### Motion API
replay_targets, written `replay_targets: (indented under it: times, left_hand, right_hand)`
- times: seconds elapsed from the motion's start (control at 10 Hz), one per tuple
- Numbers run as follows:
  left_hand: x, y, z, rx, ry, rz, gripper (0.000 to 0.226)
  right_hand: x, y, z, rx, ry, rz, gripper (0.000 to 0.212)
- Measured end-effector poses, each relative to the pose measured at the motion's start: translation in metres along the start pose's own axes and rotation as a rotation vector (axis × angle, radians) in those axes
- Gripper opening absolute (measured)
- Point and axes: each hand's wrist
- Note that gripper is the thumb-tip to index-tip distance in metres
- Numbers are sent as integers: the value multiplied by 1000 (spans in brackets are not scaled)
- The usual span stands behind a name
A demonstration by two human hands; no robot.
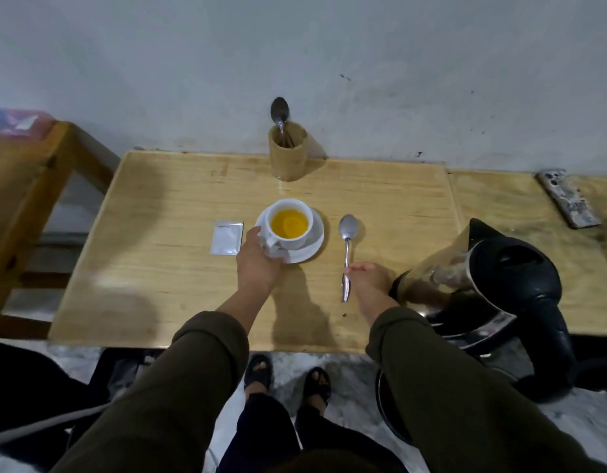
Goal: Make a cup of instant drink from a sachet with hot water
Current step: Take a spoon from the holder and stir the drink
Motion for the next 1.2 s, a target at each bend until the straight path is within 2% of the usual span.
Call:
replay_targets:
  times: [0.2, 0.3, 0.5, 0.7, 0.8, 1.1, 1.2]
  left_hand:
    - [-2, -6, 3, 0, -48, -53, 70]
    - [-3, -7, 4, -15, -54, -59, 71]
    - [-3, -9, 5, -24, -54, -59, 72]
    - [-1, -8, 3, -60, -81, -50, 61]
    - [-1, -7, 4, -65, -86, -38, 60]
    - [1, 10, -5, -145, -159, -17, 62]
    - [11, 27, -12, -122, -185, 0, 64]
  right_hand:
    - [-3, -4, 11, 124, -31, 28, 19]
    - [-6, -6, 14, 257, -24, -12, 22]
    - [-5, -1, 24, 394, -24, 9, 21]
    - [-10, 0, 22, 341, -56, 33, 28]
    - [-11, -1, 20, 243, -56, 15, 25]
    - [12, -3, 36, -65, 80, -30, 15]
    - [31, -2, 43, -54, 159, -25, 11]
Point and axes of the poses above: each hand's wrist, its own x-axis away from the middle knuckle, its own y-axis out of the back of the hand, z = x × y, and after that the axes turned 4 degrees about -z, right-handed
